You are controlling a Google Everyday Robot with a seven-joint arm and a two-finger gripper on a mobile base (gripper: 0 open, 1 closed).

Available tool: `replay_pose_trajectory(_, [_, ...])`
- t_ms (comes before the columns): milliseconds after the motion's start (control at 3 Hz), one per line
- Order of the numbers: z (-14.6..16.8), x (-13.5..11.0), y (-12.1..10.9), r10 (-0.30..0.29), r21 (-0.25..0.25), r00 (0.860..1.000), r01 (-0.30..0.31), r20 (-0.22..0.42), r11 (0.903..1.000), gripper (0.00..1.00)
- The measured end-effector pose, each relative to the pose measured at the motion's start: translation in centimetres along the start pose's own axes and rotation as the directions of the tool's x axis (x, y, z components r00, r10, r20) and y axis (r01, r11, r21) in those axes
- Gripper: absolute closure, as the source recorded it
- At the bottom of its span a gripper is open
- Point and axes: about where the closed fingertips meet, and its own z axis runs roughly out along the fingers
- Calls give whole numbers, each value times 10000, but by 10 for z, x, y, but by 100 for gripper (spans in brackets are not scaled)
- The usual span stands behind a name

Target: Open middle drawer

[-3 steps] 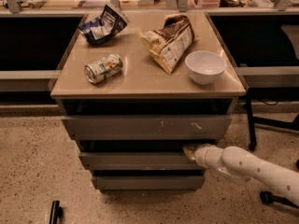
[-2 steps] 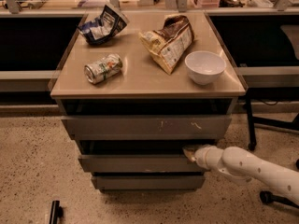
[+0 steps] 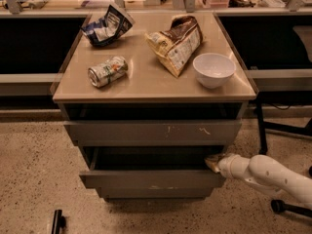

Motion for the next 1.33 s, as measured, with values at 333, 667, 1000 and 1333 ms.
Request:
replay_pose_trajectory(333, [-11, 11, -14, -477, -550, 9987, 467, -172, 9974, 100])
replay_pose_trajectory(667, [-11, 11, -12, -478, -550, 9987, 468, -172, 9974, 100])
replay_pose_trajectory(1000, [-13, 17, -12, -542, -548, 9982, 528, -246, 9971, 100])
replay_pose_trajectory(1333, [-13, 14, -7, -542, -548, 9982, 528, -246, 9971, 100])
